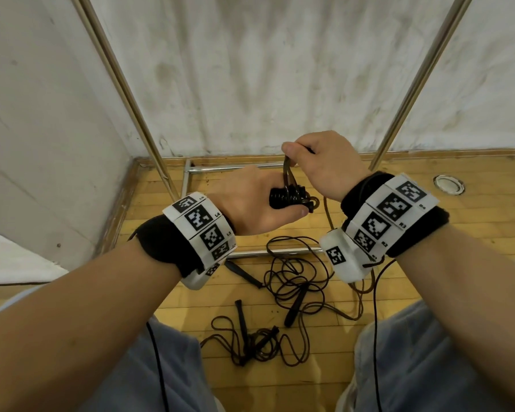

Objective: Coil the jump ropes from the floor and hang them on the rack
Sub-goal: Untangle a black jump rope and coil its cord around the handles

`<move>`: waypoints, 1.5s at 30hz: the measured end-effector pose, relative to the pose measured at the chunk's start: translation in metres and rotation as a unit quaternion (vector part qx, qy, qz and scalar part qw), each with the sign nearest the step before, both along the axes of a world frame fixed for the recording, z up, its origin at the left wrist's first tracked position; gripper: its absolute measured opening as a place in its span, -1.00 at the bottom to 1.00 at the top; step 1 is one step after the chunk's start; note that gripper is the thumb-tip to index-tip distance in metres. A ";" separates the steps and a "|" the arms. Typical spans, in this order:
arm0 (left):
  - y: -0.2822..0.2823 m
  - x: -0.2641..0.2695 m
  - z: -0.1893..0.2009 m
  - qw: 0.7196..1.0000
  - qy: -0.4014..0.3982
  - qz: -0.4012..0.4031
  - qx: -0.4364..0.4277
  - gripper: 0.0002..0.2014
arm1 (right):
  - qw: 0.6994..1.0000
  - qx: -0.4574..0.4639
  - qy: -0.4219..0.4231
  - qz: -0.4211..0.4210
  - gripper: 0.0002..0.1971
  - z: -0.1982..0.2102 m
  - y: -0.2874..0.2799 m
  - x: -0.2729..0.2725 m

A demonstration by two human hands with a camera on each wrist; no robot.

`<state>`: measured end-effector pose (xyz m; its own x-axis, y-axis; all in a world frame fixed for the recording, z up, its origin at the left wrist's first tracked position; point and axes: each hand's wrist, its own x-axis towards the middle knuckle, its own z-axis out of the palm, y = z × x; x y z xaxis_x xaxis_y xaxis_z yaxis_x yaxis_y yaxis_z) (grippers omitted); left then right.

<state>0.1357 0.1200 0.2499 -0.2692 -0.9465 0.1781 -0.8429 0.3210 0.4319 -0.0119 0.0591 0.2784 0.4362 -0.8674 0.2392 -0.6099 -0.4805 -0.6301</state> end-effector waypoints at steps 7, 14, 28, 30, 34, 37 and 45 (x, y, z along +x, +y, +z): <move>0.005 0.004 0.011 0.991 0.122 0.036 -0.053 -0.78 | 0.977 0.191 -0.096 0.020 -0.49 -0.001 -0.005 -0.002; 0.003 0.009 0.025 0.978 0.156 0.103 -0.097 -0.66 | 0.942 0.267 -0.197 0.044 -0.62 -0.006 0.004 0.009; 0.000 0.009 0.036 0.944 0.295 0.135 -0.056 -0.68 | 0.976 0.194 -0.077 0.061 -0.72 -0.017 0.010 0.022; -0.002 0.012 0.039 0.925 0.352 0.138 -0.042 -0.75 | 0.944 0.273 -0.168 0.077 -0.76 -0.017 0.012 0.024; -0.003 0.018 0.045 0.891 0.435 0.129 -0.003 -0.71 | 0.896 0.320 -0.294 0.088 -0.79 -0.015 0.007 0.021; -0.002 0.019 0.046 0.874 0.470 0.118 0.022 -0.60 | 0.868 0.369 -0.317 0.102 -0.65 -0.013 0.004 0.020; -0.003 0.012 0.041 0.881 0.454 0.132 0.032 -0.54 | 0.878 0.385 -0.276 0.066 -0.49 -0.018 0.008 0.027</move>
<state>0.1472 0.1165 0.2907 0.1872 -0.9708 0.1500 -0.1833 0.1155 0.9762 0.0152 0.0669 0.2606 0.5478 -0.8149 -0.1893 -0.0792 0.1748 -0.9814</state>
